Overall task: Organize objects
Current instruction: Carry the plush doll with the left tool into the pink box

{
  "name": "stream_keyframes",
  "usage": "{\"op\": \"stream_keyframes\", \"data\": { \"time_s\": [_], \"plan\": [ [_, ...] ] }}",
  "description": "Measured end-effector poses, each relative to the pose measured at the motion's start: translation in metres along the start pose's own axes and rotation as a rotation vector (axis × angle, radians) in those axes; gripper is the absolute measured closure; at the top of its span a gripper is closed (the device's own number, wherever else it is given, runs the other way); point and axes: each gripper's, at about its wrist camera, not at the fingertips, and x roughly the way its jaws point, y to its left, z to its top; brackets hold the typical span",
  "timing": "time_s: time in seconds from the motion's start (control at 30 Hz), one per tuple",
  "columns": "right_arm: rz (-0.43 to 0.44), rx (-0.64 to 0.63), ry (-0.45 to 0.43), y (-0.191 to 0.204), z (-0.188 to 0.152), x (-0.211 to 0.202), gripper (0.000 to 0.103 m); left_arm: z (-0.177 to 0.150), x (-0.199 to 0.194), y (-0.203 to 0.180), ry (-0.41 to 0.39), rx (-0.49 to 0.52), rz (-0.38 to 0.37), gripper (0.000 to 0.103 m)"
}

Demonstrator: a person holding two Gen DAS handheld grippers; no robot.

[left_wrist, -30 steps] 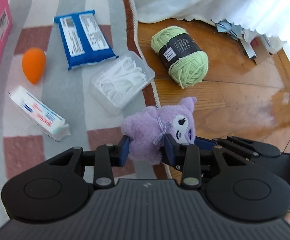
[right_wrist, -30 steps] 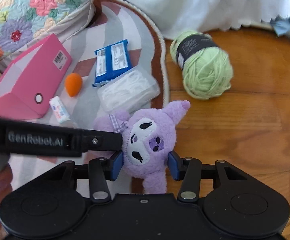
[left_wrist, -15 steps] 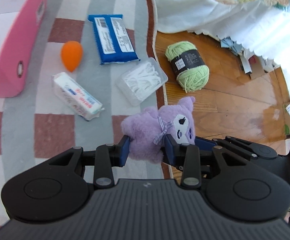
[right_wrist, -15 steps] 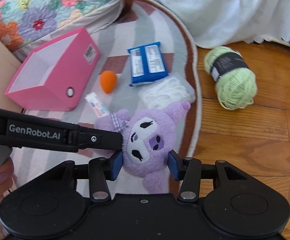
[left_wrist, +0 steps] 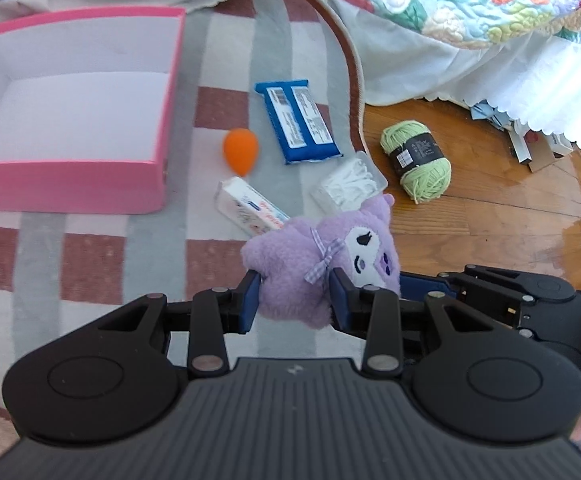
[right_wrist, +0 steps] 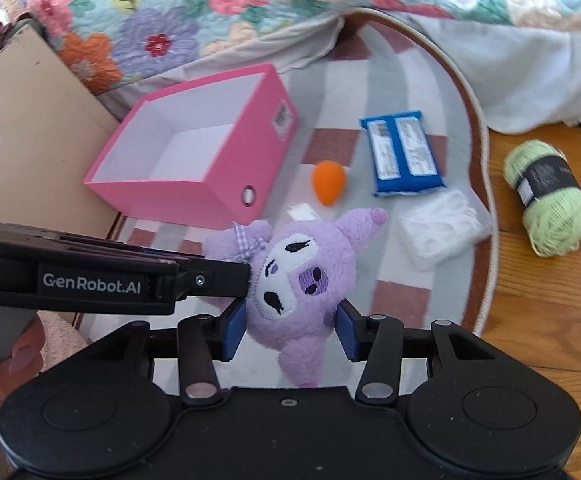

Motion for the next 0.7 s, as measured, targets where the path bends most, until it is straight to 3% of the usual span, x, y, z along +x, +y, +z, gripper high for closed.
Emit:
{"op": "stream_keyframes", "data": {
  "time_s": [0.33,0.7],
  "plan": [
    [0.025,-0.153,-0.039,0.056,0.018,-0.016,0.050,-0.004,-0.052,0.043,-0.110,-0.119,-0.017,0.067],
    [0.062,-0.262,-0.063,0.100,0.054,-0.005,0.054,0.008,-0.088,0.075,-0.208,-0.141,0.034,0.068]
  ]
}}
